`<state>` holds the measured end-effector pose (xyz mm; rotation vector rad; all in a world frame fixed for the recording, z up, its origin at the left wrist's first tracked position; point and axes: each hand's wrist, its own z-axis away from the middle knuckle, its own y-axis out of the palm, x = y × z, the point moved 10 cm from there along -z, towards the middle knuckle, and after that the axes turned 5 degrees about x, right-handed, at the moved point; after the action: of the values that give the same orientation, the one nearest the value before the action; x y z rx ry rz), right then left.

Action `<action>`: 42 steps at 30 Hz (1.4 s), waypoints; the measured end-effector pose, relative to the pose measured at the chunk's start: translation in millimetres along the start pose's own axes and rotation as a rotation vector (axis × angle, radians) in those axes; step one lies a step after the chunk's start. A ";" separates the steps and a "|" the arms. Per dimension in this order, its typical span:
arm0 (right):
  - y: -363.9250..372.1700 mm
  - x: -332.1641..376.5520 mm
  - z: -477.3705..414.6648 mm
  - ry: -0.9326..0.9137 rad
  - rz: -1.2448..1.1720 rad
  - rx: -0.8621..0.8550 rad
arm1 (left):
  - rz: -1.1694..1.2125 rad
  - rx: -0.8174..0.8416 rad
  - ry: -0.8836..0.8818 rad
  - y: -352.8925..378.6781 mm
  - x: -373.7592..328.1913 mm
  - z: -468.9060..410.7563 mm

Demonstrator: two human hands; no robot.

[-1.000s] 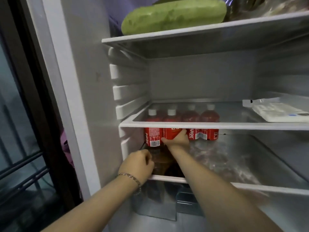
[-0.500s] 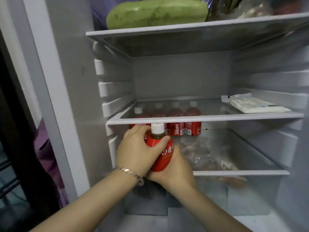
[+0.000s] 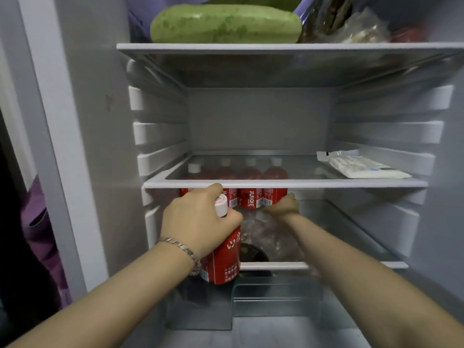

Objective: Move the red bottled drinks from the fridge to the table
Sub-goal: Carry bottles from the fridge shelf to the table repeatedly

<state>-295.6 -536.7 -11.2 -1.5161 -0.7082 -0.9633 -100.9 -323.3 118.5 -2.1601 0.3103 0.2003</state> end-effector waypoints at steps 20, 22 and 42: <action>-11.5 6.5 101.1 -0.051 -0.040 0.235 | 0.065 -0.006 0.025 6.0 2.7 -2.4; -12.8 12.4 123.8 -0.118 -0.144 0.261 | 0.050 0.009 0.040 5.0 0.4 -2.8; -20.6 33.4 216.2 -0.566 -0.030 -0.040 | -0.011 0.162 0.250 -12.2 -1.8 24.7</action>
<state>-256.8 -323.4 24.7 -1.8376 -1.1163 -0.5654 -99.7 -296.0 114.5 -2.0264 0.4414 -0.1000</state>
